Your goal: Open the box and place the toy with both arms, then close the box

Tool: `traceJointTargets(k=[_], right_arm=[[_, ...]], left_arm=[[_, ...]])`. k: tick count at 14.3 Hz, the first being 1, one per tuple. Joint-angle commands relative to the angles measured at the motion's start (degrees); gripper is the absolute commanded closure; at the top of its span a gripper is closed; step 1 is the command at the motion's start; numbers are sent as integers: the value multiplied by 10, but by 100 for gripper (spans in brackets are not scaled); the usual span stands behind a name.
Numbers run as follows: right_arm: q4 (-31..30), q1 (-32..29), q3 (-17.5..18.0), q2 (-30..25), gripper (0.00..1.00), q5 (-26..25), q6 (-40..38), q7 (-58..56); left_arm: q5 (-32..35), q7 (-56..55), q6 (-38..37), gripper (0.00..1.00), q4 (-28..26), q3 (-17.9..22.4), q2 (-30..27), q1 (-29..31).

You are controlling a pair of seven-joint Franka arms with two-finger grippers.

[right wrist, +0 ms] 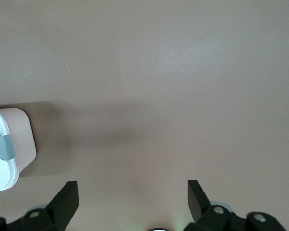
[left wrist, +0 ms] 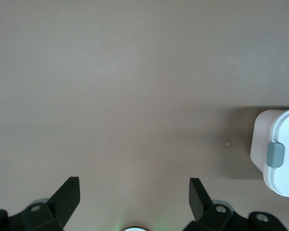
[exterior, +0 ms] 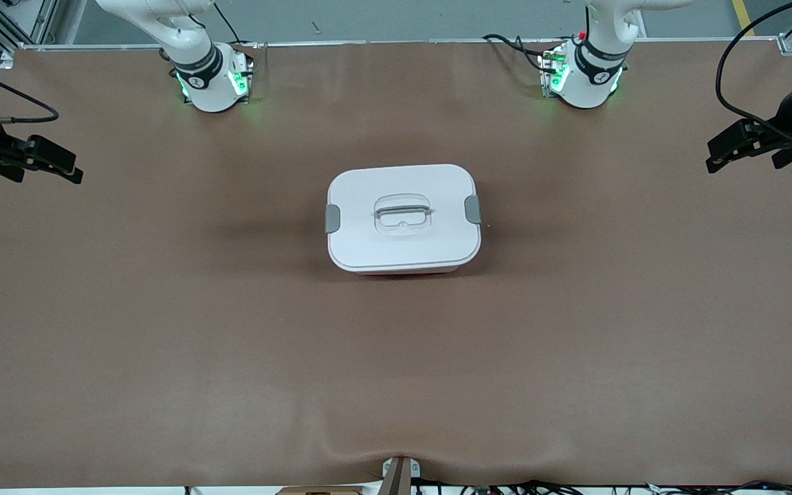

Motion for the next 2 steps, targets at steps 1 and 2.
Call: traceJointTargets(k=[1, 2], right_arm=[[5, -1, 0, -1, 0, -7, -6, -2], [5, -3, -1, -1, 0, -6, -7, -3]], left_arm=[[-11, 0, 5, 0, -3, 2, -3, 3], [-11, -1, 5, 0, -3, 2, -3, 3]])
